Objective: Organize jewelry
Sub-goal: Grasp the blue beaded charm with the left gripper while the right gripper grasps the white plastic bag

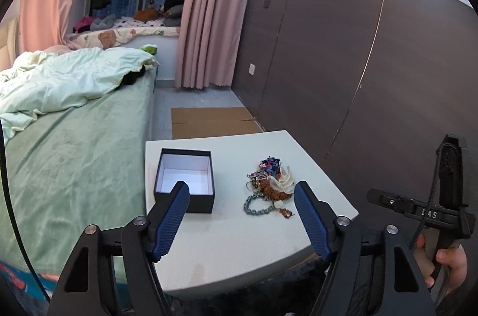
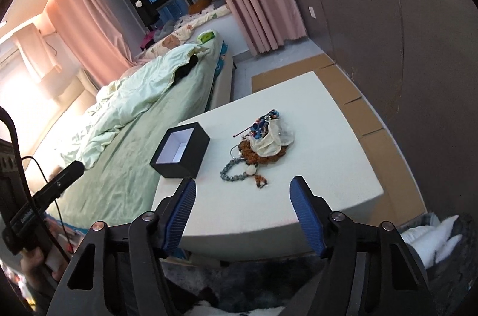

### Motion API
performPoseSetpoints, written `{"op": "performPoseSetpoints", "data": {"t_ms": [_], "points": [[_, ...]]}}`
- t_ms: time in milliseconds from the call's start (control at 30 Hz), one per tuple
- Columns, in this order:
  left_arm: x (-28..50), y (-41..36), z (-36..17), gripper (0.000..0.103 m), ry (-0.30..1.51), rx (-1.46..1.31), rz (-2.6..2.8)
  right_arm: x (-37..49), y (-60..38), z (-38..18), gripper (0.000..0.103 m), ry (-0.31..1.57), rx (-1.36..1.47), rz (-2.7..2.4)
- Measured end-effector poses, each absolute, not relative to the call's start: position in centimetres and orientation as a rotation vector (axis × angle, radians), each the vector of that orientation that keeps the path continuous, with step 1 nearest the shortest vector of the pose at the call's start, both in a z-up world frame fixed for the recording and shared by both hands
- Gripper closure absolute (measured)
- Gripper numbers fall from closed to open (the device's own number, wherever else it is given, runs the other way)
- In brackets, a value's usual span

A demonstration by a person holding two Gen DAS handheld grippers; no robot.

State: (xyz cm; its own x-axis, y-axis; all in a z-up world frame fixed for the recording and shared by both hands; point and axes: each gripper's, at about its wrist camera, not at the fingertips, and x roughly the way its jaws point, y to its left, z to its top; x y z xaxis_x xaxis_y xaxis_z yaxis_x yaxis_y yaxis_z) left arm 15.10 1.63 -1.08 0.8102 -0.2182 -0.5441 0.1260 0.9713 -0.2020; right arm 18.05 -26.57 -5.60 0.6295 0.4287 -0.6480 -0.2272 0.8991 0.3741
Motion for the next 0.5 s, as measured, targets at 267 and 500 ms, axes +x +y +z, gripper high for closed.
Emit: {"op": "performPoseSetpoints", "data": {"t_ms": [267, 500], "points": [[20.6, 0.9, -1.9, 0.047, 0.656, -0.151, -0.231, 24.9, -26.3, -7.3, 0.046, 0.893, 0.335, 0.391], [25.5, 1.6, -3.2, 0.054, 0.710, -0.165, -0.234, 30.0, -25.5, -9.8, 0.049, 0.980, 0.370, 0.378]]}}
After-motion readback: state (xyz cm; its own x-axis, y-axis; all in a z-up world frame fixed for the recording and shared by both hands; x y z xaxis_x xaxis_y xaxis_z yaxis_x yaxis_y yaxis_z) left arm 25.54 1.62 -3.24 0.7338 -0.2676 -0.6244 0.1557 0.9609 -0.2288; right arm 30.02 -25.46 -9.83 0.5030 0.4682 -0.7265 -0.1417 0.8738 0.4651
